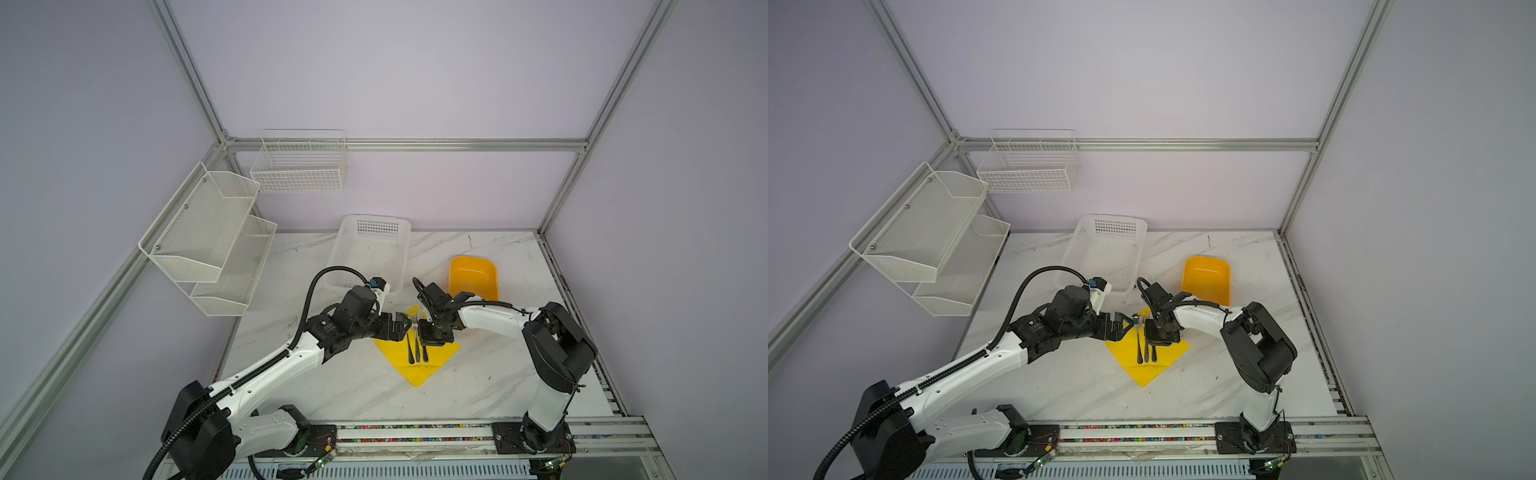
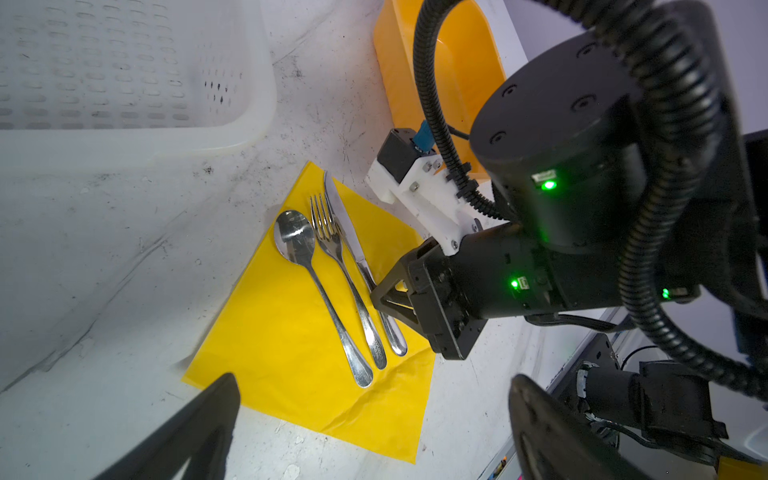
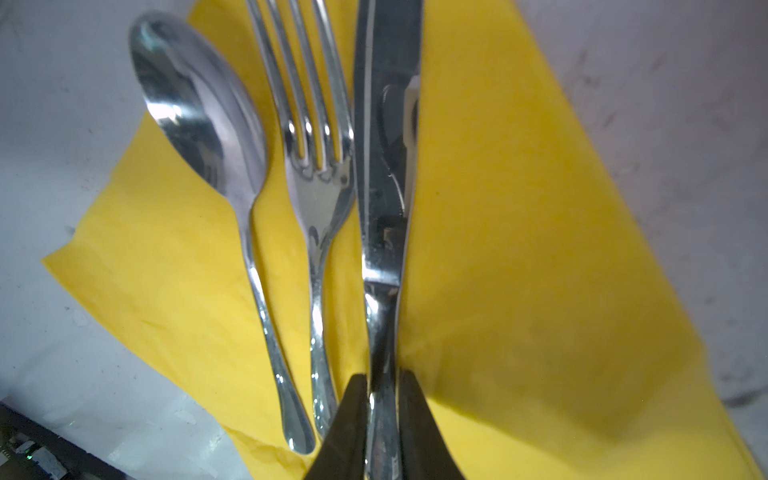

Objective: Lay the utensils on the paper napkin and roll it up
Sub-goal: 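Open the right gripper and lift it off the knife while the left gripper draws back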

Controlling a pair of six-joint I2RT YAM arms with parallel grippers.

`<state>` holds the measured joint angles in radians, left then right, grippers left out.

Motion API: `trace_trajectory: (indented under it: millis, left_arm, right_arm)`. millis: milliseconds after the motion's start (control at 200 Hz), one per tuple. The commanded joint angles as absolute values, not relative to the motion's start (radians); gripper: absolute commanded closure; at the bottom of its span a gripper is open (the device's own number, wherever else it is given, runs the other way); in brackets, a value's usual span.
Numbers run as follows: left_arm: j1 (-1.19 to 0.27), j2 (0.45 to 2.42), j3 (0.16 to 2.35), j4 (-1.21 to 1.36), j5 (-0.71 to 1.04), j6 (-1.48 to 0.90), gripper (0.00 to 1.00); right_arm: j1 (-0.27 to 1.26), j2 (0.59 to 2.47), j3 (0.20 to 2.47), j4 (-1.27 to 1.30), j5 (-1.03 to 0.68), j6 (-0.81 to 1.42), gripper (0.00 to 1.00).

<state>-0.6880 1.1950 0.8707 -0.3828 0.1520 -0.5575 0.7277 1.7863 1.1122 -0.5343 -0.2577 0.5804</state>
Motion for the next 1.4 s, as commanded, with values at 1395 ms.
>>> trace_trajectory:
  millis: [1395]
  left_arm:
    - [-0.732, 1.131, 0.77, -0.324, 0.147, -0.838, 0.0]
  right_arm:
    - [0.678, 1.134, 0.79, -0.291, -0.217, 0.592, 0.7]
